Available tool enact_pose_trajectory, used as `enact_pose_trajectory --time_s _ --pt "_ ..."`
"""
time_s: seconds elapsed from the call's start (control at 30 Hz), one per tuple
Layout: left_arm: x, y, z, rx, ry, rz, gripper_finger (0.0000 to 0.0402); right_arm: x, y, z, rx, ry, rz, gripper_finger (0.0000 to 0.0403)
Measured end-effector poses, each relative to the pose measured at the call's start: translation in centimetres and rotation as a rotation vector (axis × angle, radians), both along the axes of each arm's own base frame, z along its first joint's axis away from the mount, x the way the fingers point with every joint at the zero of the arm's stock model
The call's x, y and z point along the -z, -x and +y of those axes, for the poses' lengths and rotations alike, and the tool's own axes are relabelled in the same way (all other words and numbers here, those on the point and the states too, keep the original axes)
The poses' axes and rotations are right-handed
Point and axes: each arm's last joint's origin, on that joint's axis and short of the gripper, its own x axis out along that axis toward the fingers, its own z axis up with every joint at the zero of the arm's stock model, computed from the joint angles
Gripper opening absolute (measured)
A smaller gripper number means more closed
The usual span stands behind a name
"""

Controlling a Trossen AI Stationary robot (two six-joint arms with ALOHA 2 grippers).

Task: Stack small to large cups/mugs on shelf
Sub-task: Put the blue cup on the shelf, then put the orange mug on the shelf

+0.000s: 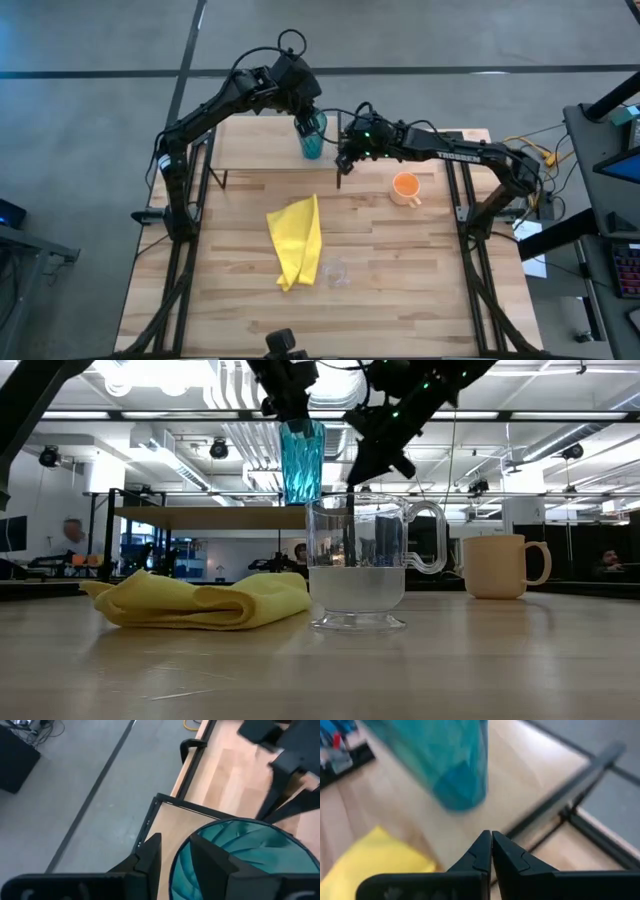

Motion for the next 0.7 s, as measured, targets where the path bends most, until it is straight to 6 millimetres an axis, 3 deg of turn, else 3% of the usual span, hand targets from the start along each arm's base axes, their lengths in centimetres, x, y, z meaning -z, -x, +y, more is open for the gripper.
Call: enact_pose_trajectory --time_s 0.2,0.47,0.6,0.7 --pt "-1.2 0.7 -0.9 0.011 -0.017 -0.032 0.0088 -2.6 4.1 3.1 -0.011 -0.081 0.121 0.0008" --pt "-7.1 5.1 -7.0 0.106 -0.052 -0.222 0.0088 -6.9 10.7 8.0 -0.092 -0.111 0.142 0.0008" --pt "-8.6 7.6 -9.6 0.117 0.022 -0.293 0.0088 -7.8 12.1 9.2 -0.201 -0.036 0.150 0.0008" --pt "-8.8 9.0 -10.9 0.137 0.046 -0.276 0.0088 -7.5 12.2 9.4 -0.189 -0.058 0.152 0.0009"
